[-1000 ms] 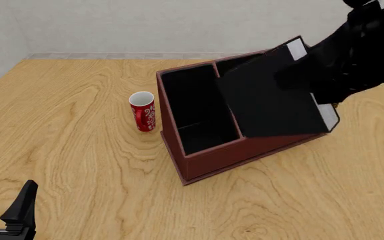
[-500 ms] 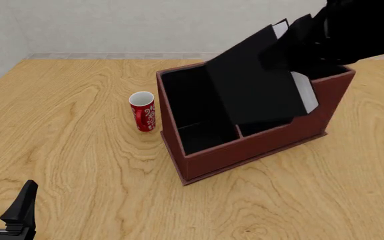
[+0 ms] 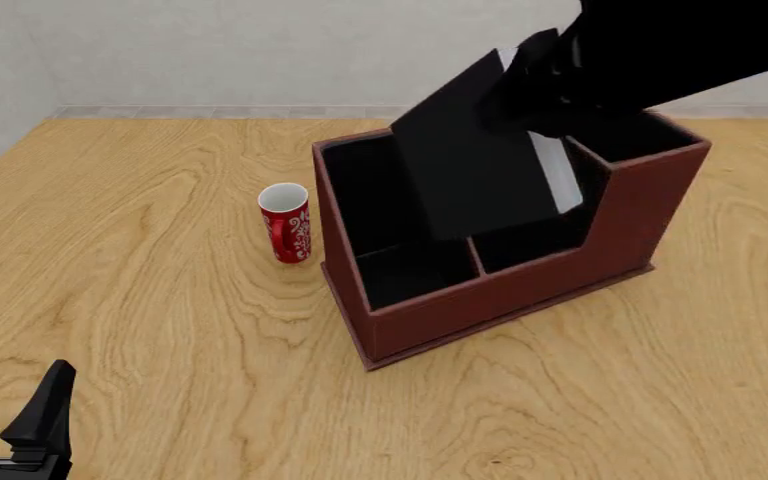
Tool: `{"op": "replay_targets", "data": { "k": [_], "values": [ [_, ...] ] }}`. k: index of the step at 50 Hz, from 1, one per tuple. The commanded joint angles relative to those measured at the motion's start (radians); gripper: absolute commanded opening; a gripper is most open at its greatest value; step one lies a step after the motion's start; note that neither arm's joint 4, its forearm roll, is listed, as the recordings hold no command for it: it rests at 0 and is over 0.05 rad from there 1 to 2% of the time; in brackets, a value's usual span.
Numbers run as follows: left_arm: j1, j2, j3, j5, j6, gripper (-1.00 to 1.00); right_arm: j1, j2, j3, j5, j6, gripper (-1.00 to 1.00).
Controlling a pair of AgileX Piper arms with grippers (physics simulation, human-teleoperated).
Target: Pick up the book and place it in the left compartment of the caddy.
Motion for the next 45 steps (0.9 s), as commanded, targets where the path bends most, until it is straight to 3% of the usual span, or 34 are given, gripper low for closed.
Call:
{"op": "replay_targets", "data": {
  "k": [1,20,45],
  "values": [
    [0.000,0.000,0.000,0.000,0.000,1.00,0.001,0.028,0.046,-0.073,0.045,-1.00],
    [0.000,0.000,0.000,0.000,0.000,1.00,-0.072,0.076,0.125,-0.193,0.043,-1.00],
    [0.000,0.000,0.000,0.000,0.000,1.00,-0.072,0.134,0.220,-0.308,0.058,-1.00]
  ]
}}
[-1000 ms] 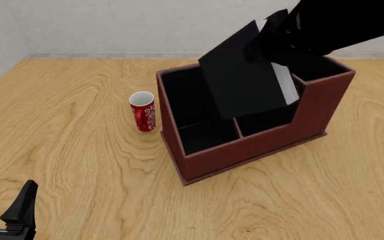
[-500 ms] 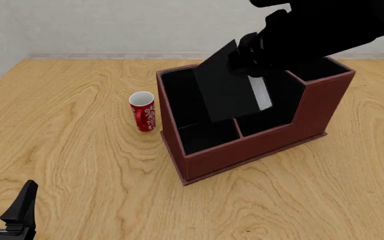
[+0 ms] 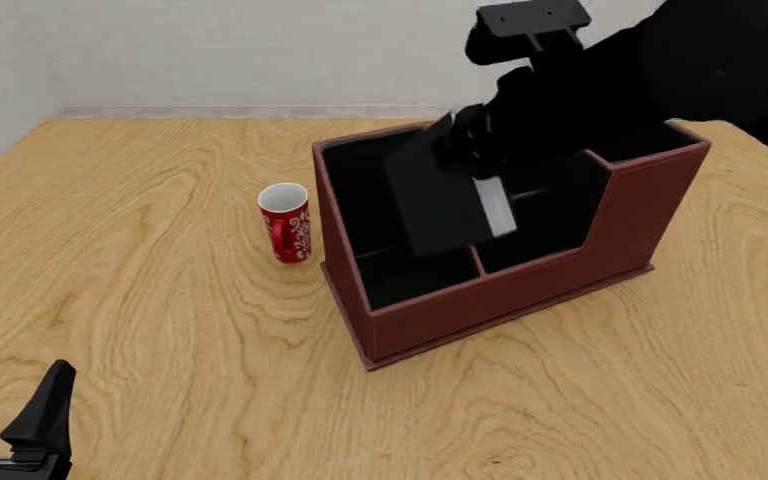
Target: Pick up the book and place it in the left compartment of the caddy.
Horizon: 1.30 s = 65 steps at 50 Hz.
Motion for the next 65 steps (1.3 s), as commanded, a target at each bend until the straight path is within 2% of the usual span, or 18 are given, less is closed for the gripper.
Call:
{"op": "replay_targets", "data": {
  "k": [1,65],
  "values": [
    [0.000,0.000,0.000,0.000,0.000,1.00,0.000,0.022,0.031,-0.054,0.023,-1.00],
    [0.000,0.000,0.000,0.000,0.000,1.00,0.024,0.201,0.084,-0.222,0.059,-1.00]
  ]
}}
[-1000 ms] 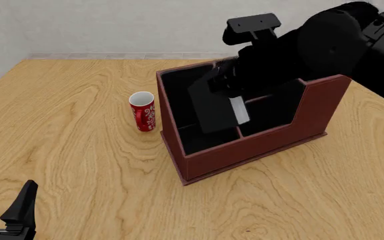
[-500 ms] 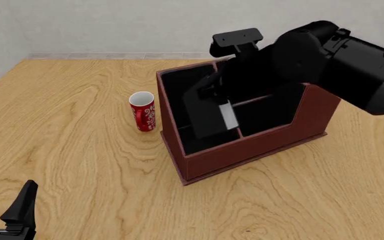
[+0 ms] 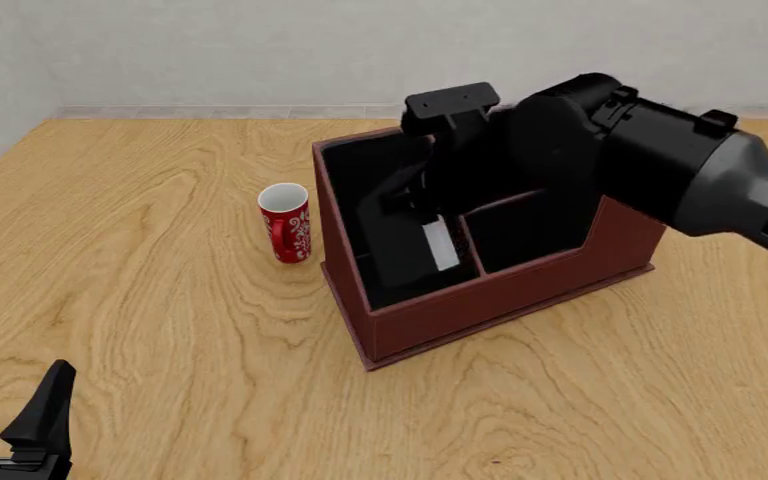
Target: Pick up the book and place it in the left compartment of the caddy.
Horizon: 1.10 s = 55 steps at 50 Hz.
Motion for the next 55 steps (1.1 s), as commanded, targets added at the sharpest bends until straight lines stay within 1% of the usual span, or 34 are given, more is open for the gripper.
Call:
{"op": "replay_targets", "data": {
  "k": [1,18,43,55],
  "values": [
    [0.000,0.000,0.000,0.000,0.000,1.00,0.002,0.020,0.000,-0.028,0.025,-1.00],
    [0.000,0.000,0.000,0.000,0.000,1.00,-0.005,0.055,-0.015,-0.042,0.024,-1.00],
    [0.000,0.000,0.000,0.000,0.000,1.00,-0.007,0.092,0.005,-0.087,0.035,-1.00],
    [0.000,0.000,0.000,0.000,0.000,1.00,-0.007,0.101,0.000,-0.089,0.035,-1.00]
  ]
}}
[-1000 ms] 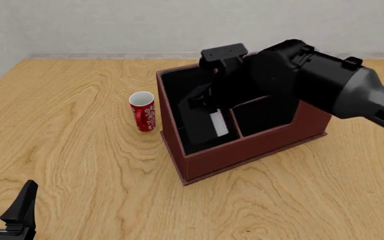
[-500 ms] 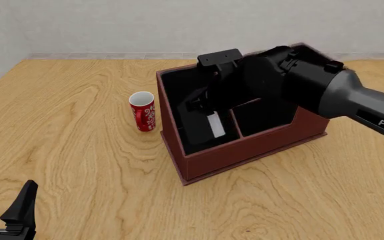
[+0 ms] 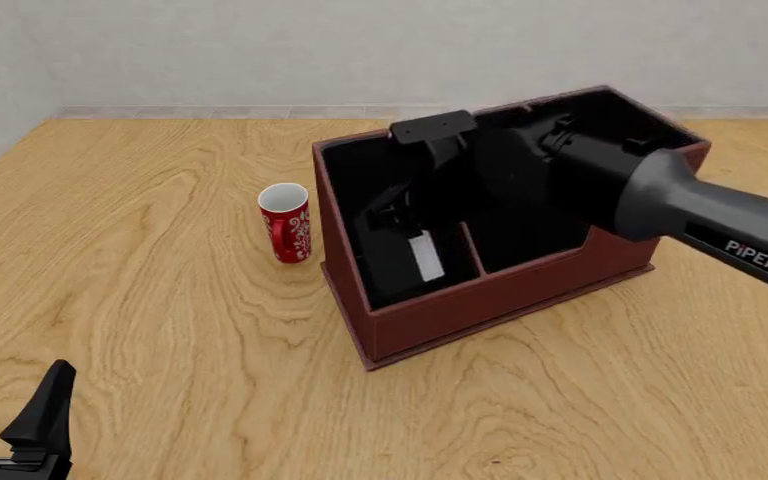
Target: Pick up the book and place it in the left compartment of the caddy.
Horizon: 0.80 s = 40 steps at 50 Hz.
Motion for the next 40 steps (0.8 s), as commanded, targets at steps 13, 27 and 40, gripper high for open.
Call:
{"op": "replay_targets", "data": {
  "k": [13,27,40],
  "values": [
    [0.000,0.000,0.000,0.000,0.000,1.00,0.001,-0.008,-0.003,-0.014,0.025,-1.00],
    [0.000,0.000,0.000,0.000,0.000,1.00,0.012,-0.018,0.012,-0.022,0.020,1.00],
    [0.000,0.000,0.000,0.000,0.000,1.00,0.012,-0.020,0.005,-0.013,0.011,1.00]
  ]
}}
